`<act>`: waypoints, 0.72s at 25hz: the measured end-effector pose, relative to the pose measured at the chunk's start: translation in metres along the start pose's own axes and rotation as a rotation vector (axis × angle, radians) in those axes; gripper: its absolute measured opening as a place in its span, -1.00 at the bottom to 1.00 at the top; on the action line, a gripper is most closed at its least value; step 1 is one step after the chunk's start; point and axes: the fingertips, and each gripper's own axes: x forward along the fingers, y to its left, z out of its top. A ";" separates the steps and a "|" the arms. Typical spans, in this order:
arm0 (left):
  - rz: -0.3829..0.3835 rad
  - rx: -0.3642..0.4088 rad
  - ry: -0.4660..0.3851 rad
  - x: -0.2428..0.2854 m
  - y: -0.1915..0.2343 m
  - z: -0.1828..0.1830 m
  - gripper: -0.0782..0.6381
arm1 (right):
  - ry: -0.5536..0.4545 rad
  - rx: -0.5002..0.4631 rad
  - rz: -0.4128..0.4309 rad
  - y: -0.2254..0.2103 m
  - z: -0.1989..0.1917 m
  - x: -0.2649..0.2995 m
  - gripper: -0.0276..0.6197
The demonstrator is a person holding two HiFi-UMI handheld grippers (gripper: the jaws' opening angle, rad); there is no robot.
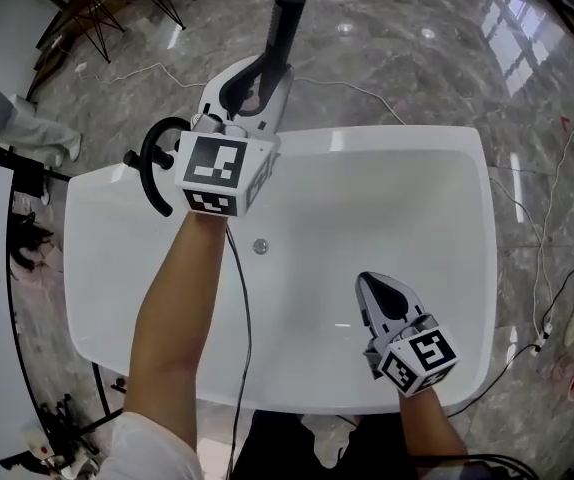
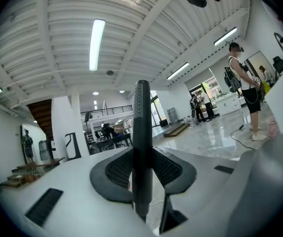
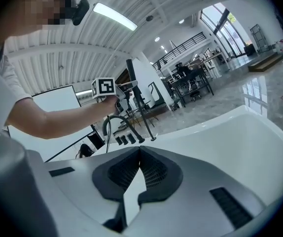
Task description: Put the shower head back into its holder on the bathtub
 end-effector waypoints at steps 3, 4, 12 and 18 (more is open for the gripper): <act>0.076 -0.067 -0.035 -0.017 0.029 -0.005 -0.42 | 0.015 0.011 0.001 0.010 -0.011 0.009 -0.88; 0.102 -0.096 -0.045 -0.022 0.038 -0.009 -0.42 | 0.018 0.012 0.001 0.013 -0.014 0.011 -0.88; 0.209 -0.204 -0.070 -0.038 0.061 -0.056 -0.42 | 0.046 0.012 -0.016 0.014 -0.040 0.023 -0.88; 0.245 -0.272 -0.069 -0.036 0.061 -0.094 -0.42 | 0.061 0.020 -0.026 0.005 -0.059 0.024 -0.88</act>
